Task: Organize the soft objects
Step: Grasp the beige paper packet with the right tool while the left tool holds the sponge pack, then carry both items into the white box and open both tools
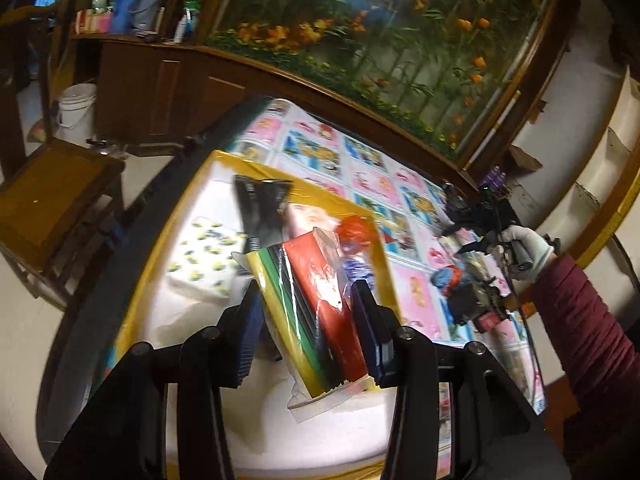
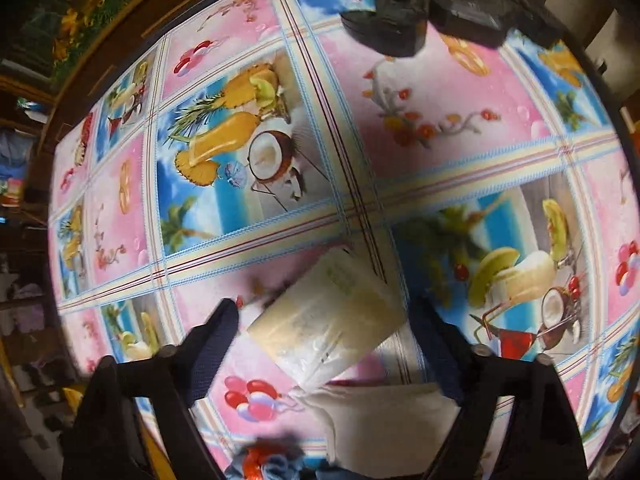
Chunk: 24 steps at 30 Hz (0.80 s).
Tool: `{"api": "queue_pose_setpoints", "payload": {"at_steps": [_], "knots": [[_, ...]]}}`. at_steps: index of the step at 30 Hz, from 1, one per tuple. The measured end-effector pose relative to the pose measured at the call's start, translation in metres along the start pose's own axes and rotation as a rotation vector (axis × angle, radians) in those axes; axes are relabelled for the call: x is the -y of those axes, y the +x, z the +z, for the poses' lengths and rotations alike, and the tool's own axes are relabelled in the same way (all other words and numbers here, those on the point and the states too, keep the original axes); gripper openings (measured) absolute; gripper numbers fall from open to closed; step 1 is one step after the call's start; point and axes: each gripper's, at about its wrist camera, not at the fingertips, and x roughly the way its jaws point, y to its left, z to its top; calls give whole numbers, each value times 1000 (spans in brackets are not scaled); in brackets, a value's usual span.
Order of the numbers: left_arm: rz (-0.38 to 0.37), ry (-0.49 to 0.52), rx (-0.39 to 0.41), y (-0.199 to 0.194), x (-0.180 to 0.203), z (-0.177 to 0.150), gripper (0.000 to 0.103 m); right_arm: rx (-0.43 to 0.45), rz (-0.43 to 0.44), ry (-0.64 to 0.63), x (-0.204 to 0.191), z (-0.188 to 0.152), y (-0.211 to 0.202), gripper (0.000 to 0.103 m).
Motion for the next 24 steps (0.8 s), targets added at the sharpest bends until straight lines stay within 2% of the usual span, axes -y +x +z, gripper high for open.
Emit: {"api": "queue_pose_setpoints", "payload": {"at_steps": [1, 3, 4, 5, 6, 10, 16, 21, 23, 24], "knots": [[10, -3, 1, -1, -4, -2, 42, 9, 6, -7, -3, -3, -1, 57], [20, -26, -12, 1, -14, -4, 42, 27, 19, -39, -12, -9, -6, 45], [24, -37, -18, 1, -19, -5, 42, 51, 20, -65, -15, -14, -12, 43], [32, -51, -27, 3, -23, -5, 42, 68, 30, -79, -17, -18, -19, 35], [37, -55, -34, 4, -25, -5, 42, 80, 44, -83, -20, -23, -24, 33], [66, -55, -56, 15, -27, 8, 42, 157, 85, -147, -34, -50, -54, 33], [114, -29, -89, 50, -29, 54, 42, 210, 191, -262, -59, -108, -101, 33], [205, -19, -117, 94, -41, 84, 44, 182, 285, -403, -92, -169, -119, 33], [192, -48, -135, 106, -51, 89, 46, 151, 324, -467, -113, -192, -116, 33], [156, -79, -140, 110, -57, 91, 47, 135, 340, -497, -123, -202, -113, 33]]}}
